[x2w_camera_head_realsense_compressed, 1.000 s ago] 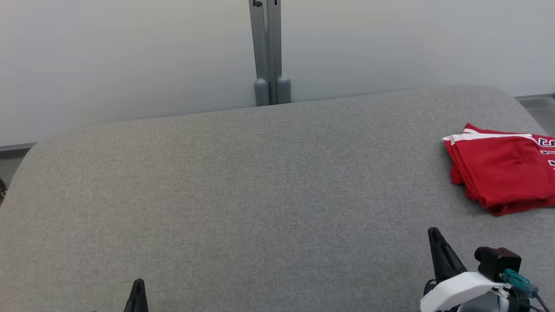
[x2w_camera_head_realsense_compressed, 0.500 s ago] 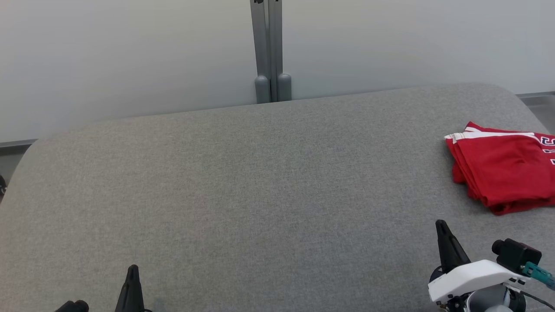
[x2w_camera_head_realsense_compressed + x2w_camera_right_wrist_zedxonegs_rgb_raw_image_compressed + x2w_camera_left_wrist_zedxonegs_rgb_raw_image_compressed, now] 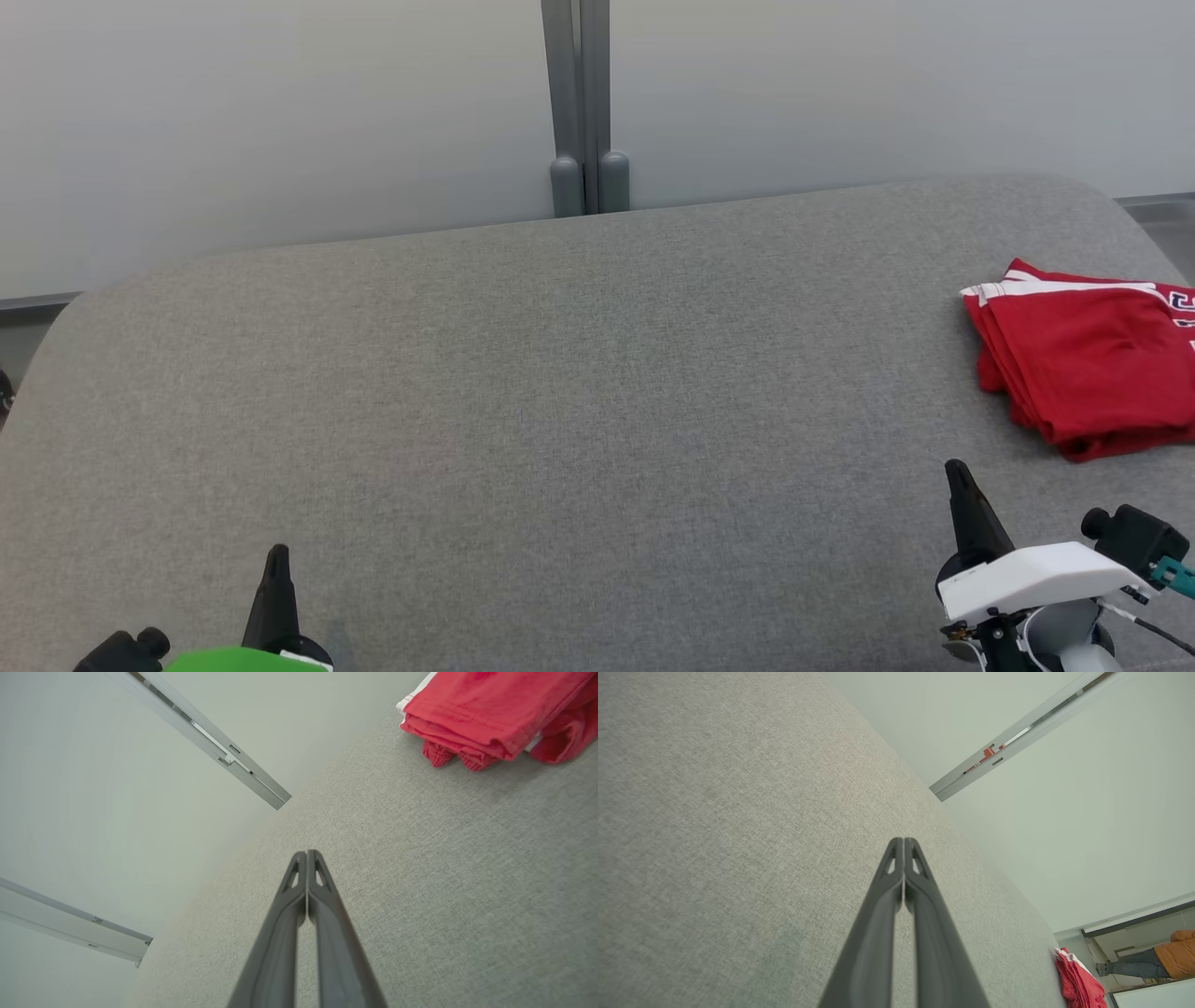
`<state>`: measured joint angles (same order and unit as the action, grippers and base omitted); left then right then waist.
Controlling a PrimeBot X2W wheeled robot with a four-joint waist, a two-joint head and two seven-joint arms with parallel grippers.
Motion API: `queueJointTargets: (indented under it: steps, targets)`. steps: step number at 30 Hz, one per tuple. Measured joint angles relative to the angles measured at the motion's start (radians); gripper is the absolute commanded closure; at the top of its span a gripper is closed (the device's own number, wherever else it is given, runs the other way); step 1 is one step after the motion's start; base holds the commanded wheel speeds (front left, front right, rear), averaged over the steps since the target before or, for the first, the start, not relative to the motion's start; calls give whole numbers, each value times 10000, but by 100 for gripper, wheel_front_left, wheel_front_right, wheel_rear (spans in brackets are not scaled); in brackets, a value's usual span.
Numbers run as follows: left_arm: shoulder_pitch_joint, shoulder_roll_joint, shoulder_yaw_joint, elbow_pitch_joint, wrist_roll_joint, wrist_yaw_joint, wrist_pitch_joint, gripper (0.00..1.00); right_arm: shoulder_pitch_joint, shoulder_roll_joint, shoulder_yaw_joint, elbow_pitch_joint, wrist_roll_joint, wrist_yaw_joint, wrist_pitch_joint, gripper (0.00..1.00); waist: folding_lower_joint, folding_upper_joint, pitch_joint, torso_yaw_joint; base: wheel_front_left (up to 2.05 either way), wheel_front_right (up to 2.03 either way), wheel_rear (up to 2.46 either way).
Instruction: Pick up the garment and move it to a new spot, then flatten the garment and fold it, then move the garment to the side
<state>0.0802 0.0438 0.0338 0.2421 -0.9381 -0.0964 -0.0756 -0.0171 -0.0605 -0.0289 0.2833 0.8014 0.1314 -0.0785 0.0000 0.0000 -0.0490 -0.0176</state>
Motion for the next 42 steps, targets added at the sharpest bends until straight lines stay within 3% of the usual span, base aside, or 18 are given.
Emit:
queueJointTargets:
  steps: [42]
  targets:
    - [-1078,12,474,15,-3952,-180,1114,100,-505,69,-510,-213,4780,-2,1139,100,0,0,264,88,0,0,0]
